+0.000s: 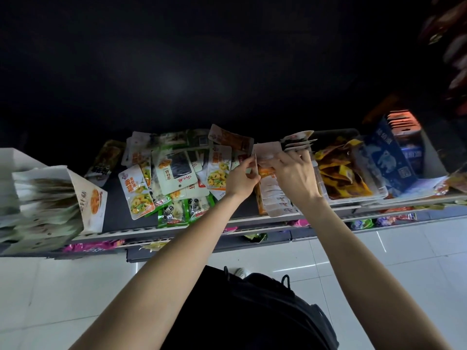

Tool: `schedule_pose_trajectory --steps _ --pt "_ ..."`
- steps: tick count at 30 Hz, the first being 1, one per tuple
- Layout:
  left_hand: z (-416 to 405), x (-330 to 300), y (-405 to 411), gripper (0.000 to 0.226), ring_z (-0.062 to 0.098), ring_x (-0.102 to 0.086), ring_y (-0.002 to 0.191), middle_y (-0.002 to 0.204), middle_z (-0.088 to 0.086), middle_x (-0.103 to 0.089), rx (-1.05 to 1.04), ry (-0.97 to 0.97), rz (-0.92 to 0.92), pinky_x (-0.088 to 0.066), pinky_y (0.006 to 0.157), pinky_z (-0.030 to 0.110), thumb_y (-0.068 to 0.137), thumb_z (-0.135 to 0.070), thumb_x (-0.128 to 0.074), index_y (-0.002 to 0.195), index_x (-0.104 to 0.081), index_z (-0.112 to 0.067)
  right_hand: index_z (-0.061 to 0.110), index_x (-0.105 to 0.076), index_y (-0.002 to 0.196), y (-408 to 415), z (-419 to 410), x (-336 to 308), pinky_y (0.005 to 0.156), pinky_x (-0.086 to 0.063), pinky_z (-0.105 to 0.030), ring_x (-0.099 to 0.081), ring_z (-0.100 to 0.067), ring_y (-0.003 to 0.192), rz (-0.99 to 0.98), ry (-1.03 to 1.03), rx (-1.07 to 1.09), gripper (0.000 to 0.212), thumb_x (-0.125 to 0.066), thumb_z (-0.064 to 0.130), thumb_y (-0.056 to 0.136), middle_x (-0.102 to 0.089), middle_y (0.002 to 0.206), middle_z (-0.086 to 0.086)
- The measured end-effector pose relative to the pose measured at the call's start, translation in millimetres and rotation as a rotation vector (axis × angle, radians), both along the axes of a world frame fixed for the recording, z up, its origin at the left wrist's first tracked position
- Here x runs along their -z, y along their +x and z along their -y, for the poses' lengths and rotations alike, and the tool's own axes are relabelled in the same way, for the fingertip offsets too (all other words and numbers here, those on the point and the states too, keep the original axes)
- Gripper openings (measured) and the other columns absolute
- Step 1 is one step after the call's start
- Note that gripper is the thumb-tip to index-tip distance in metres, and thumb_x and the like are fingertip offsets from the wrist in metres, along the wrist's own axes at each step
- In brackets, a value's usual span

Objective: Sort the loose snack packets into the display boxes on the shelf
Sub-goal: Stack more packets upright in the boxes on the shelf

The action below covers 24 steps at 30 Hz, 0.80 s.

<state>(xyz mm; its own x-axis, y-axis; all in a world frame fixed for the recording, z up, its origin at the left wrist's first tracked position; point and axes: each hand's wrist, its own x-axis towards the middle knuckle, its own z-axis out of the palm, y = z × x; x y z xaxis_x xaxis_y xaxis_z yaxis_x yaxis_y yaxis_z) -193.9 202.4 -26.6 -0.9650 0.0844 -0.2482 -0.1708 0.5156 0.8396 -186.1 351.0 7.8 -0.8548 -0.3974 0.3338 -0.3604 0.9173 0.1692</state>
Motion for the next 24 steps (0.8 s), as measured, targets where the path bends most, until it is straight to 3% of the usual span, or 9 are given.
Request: schedule_pose_trajectory --steps 4,7,11,14,17,19,20,22,24 --pt "1 -5 0 0.048 0.019 -0.058 0.113 0.133 0.0 -0.056 0.038 0.008 0.003 -0.043 0.089 0.024 0.095 -0.021 -0.054 0.141 -0.042 -0.02 0.02 -0.075 0.081 4 5 0 0.073 -0.03 -0.033 -0.06 -0.024 0.06 0.004 -0.068 -0.004 0.037 -0.053 -0.004 0.062 -0.069 0.073 -0.002" --pt "15 -13 8 0.04 0.011 -0.061 0.101 0.126 -0.008 -0.058 0.069 0.077 -0.012 -0.046 0.084 0.02 0.095 -0.015 -0.054 0.134 -0.048 -0.018 0.021 -0.076 0.082 4 8 2 0.072 -0.029 -0.033 -0.061 -0.023 0.061 0.024 -0.078 0.044 0.037 -0.061 -0.006 0.061 -0.069 0.072 -0.002" --pt "70 -12 28 0.023 -0.006 -0.056 0.083 0.096 -0.015 -0.061 -0.083 0.014 -0.215 -0.048 0.077 0.012 0.09 -0.013 -0.06 0.113 -0.059 -0.016 0.023 -0.073 0.097 18 9 5 0.08 -0.032 -0.037 -0.061 -0.027 0.084 0.055 -0.199 0.1 0.04 -0.064 -0.001 0.066 -0.07 0.092 -0.002" --pt "134 5 46 0.017 0.008 -0.058 0.084 0.094 -0.004 -0.062 -0.315 -0.183 -0.346 -0.043 0.075 0.013 0.087 -0.014 -0.064 0.103 -0.059 -0.011 0.015 -0.07 0.107 35 31 -2 0.083 -0.04 -0.04 -0.057 -0.029 0.1 0.02 -0.387 -0.003 0.039 -0.048 0.007 0.075 -0.068 0.103 -0.004" --pt "199 39 55 0.035 0.029 -0.054 0.102 0.11 0.011 -0.059 -0.463 -0.505 -0.179 -0.041 0.091 0.036 0.086 -0.027 -0.064 0.113 -0.056 -0.006 0.011 -0.071 0.106 41 80 9 0.083 -0.046 -0.038 -0.059 -0.028 0.099 0.114 -0.486 -0.143 0.036 -0.054 0.004 0.075 -0.069 0.105 -0.006" --pt "228 57 58 0.056 0.037 -0.049 0.11 0.12 0.02 -0.055 -0.443 -0.684 -0.003 -0.036 0.097 0.046 0.086 -0.038 -0.063 0.124 -0.049 0.0 0.011 -0.068 0.113 37 116 27 0.089 -0.048 -0.042 -0.059 -0.03 0.107 0.273 -0.419 -0.169 0.04 -0.064 0.002 0.073 -0.066 0.115 -0.01" --pt "236 62 59 0.064 0.038 -0.048 0.113 0.124 0.022 -0.053 -0.421 -0.738 0.065 -0.035 0.097 0.046 0.086 -0.044 -0.061 0.128 -0.045 0.002 0.012 -0.062 0.123 34 131 35 0.098 -0.044 -0.045 -0.054 -0.031 0.118 0.401 -0.352 -0.164 0.046 -0.064 0.005 0.077 -0.058 0.128 -0.012" --pt "242 66 57 0.076 0.038 -0.045 0.117 0.129 0.025 -0.048 -0.386 -0.784 0.164 -0.034 0.097 0.046 0.085 -0.054 -0.058 0.132 -0.039 0.003 0.017 -0.037 0.144 29 157 49 0.114 -0.023 -0.045 -0.026 -0.028 0.141 0.642 -0.218 -0.137 0.058 -0.055 0.013 0.089 -0.029 0.153 -0.009" --pt "241 64 52 0.083 0.039 -0.043 0.118 0.129 0.026 -0.045 -0.381 -0.743 0.213 -0.034 0.097 0.044 0.08 -0.056 -0.063 0.132 -0.036 0.003 0.023 -0.019 0.15 23 175 60 0.118 -0.008 -0.044 -0.003 -0.024 0.146 0.748 -0.117 -0.112 0.064 -0.048 0.015 0.093 -0.006 0.159 -0.003"
